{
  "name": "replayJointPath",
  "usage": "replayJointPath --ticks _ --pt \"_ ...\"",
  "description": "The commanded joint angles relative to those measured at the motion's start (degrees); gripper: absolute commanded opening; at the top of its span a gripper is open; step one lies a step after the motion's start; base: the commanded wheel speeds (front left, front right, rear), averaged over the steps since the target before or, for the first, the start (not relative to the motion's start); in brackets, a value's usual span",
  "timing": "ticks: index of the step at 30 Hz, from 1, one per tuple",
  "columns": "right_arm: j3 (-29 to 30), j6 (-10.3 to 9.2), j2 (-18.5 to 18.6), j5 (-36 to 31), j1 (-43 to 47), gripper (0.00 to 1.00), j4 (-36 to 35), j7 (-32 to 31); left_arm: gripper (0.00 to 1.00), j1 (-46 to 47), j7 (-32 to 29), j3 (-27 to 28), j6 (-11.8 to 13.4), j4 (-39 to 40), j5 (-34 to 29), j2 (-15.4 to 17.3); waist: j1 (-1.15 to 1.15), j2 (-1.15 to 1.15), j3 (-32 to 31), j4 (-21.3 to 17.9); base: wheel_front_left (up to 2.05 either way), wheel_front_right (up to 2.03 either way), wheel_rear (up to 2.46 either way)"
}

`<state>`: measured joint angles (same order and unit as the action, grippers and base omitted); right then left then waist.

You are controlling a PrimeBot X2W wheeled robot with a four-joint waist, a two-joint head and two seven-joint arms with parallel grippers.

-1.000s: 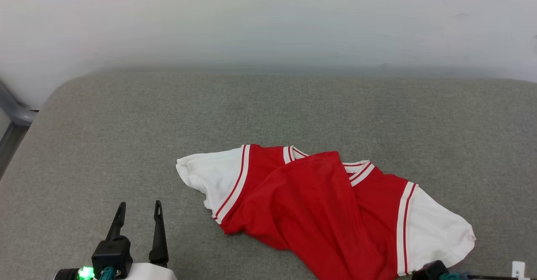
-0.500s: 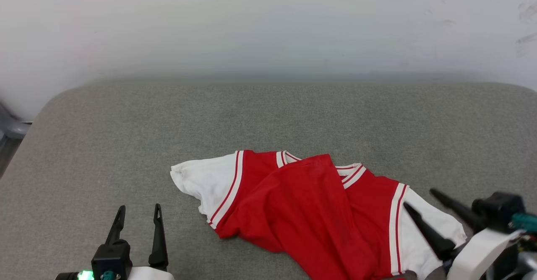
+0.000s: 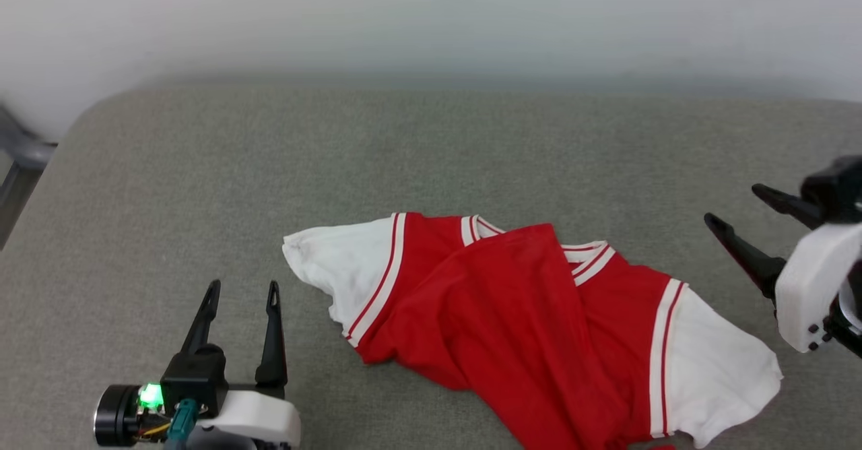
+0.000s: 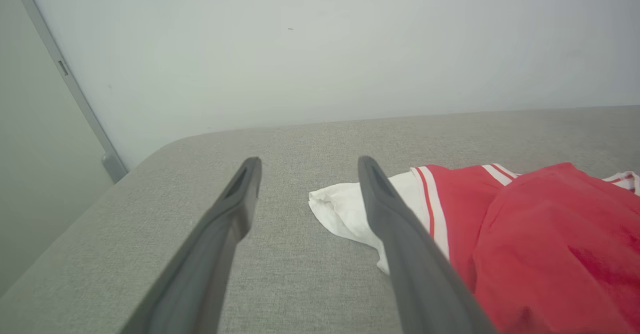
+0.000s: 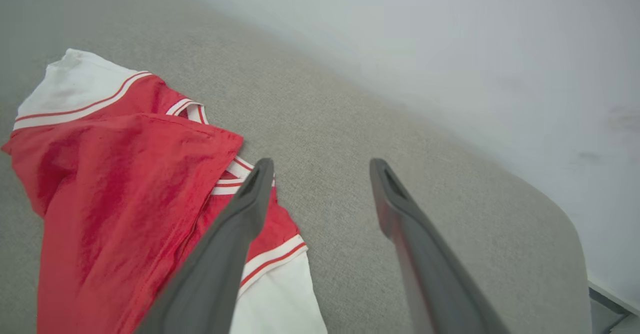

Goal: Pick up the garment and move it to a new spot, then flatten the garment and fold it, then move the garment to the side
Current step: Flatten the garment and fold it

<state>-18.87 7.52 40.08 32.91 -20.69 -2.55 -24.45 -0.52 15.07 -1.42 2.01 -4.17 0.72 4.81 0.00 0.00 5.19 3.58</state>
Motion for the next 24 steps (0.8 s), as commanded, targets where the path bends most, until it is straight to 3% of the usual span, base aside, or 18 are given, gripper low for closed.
replayJointPath --ticks 1,6,10,17,24 --pt "-2.0 -0.06 1.0 1.0 -2.2 1.00 0.9 -2.1 1.00 1.1 0.1 -0.2 -0.2 0.3 -0.1 0.1 0.00 0.00 2.1 1.5 0.00 0.00 0.00" --pt "-11.5 -0.06 3.2 4.8 -9.3 1.00 4.9 -12.0 1.00 3.6 0.1 -1.3 -0.4 1.3 -0.3 -0.2 0.00 0.00 5.3 3.5 0.00 0.00 0.00" --pt "-16.5 -0.05 2.4 6.3 -14.2 1.00 9.8 -16.4 1.00 5.2 0.1 -2.4 -0.4 1.8 0.0 -0.6 0.00 0.00 7.8 5.0 0.00 0.00 0.00" --pt "-23.9 -0.06 0.2 5.4 -20.6 1.00 19.8 -16.1 1.00 7.7 0.1 -3.8 -0.3 1.6 0.6 -1.0 0.00 0.00 12.3 7.6 0.00 0.00 0.00" --pt "-30.8 -0.04 -2.0 7.2 -20.1 1.00 27.7 -14.6 1.00 9.0 0.1 -4.0 -0.3 1.2 1.0 -1.2 0.00 0.00 14.2 8.4 0.00 0.00 0.00"
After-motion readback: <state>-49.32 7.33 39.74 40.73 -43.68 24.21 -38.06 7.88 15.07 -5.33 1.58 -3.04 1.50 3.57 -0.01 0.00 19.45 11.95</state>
